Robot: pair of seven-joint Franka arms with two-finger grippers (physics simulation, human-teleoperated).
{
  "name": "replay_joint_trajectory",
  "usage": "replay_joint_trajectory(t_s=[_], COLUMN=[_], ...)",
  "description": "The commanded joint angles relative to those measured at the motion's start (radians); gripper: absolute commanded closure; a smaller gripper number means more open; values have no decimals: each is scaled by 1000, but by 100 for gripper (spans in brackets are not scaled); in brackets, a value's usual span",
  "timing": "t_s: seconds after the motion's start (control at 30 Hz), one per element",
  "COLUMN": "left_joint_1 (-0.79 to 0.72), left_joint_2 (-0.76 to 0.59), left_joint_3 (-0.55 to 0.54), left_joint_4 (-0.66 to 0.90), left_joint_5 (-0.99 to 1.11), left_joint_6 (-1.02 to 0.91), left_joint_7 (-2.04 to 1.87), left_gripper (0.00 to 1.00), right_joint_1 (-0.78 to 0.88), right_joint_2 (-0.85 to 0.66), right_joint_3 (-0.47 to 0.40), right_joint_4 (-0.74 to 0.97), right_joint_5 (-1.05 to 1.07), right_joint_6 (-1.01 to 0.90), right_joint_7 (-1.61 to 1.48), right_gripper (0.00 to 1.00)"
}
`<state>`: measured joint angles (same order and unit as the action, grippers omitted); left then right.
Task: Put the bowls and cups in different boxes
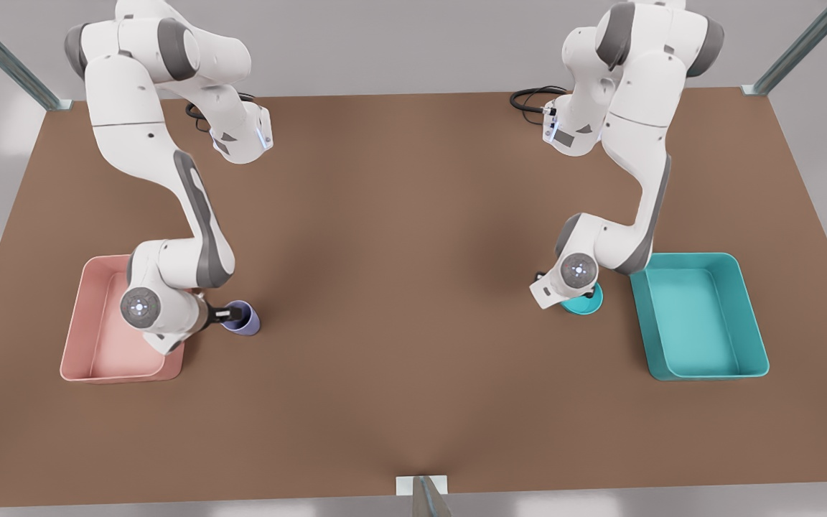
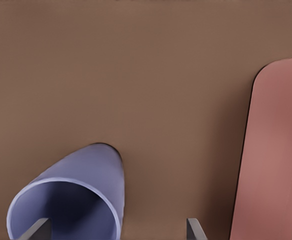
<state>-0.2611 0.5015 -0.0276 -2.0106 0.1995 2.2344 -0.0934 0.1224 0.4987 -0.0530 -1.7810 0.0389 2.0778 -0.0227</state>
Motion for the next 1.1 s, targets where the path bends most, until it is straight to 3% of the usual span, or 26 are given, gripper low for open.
replay_joint_trajectory(t_s=[0.0,0.03,0.17,0.3,0.33,0.37,0.47,0.5,0.53,0.6,0.7,0.8,0.97,1.0,1.03,1.07], left_joint_1=[-1,-1,-9,-9,-7,-6,98,173,281,353,365,367,378,378,376,375], left_joint_2=[2,2,2,-15,-27,-69,-138,-138,-117,-38,25,97,172,172,170,157], left_joint_3=[5,14,20,20,21,21,44,44,44,71,87,101,103,103,103,101], left_joint_4=[-2,0,6,20,20,64,431,461,480,477,448,382,378,380,380,383], left_joint_5=[4,40,44,44,44,46,51,54,54,58,54,54,51,51,47,47], left_joint_6=[36,37,39,25,16,-103,-578,-572,-520,-438,-386,-276,-248,-249,-252,-262], left_joint_7=[-88,-88,-146,-157,-155,-152,-112,-17,119,129,119,119,118,119,118,121], left_gripper=[35,49,78,79,79,79,79,79,79,79,79,79,79,60,20,0], right_joint_1=[-3,-6,-13,-13,-13,-12,-9,-6,-3,-1,-13,-104,-285,-288,-291,-291], right_joint_2=[4,4,24,40,40,40,57,55,55,47,-23,-81,-60,-48,-28,6], right_joint_3=[1,1,1,1,1,2,4,4,4,4,5,-4,-25,-51,-67,-71], right_joint_4=[-8,-17,-47,-55,-55,-55,-41,-38,-34,-25,-20,181,307,307,307,308], right_joint_5=[6,9,12,19,19,19,21,21,22,21,41,33,-42,-57,-57,-53], right_joint_6=[73,73,76,79,77,77,77,76,71,65,13,-290,-315,-315,-315,-305], right_joint_7=[-17,-17,-17,-17,-17,-17,-14,-13,-11,-13,-59,-264,-556,-556,-554,-551], right_gripper=[0,0,0,2,18,43,74,79,79,79,79,79,79,79,79,79])
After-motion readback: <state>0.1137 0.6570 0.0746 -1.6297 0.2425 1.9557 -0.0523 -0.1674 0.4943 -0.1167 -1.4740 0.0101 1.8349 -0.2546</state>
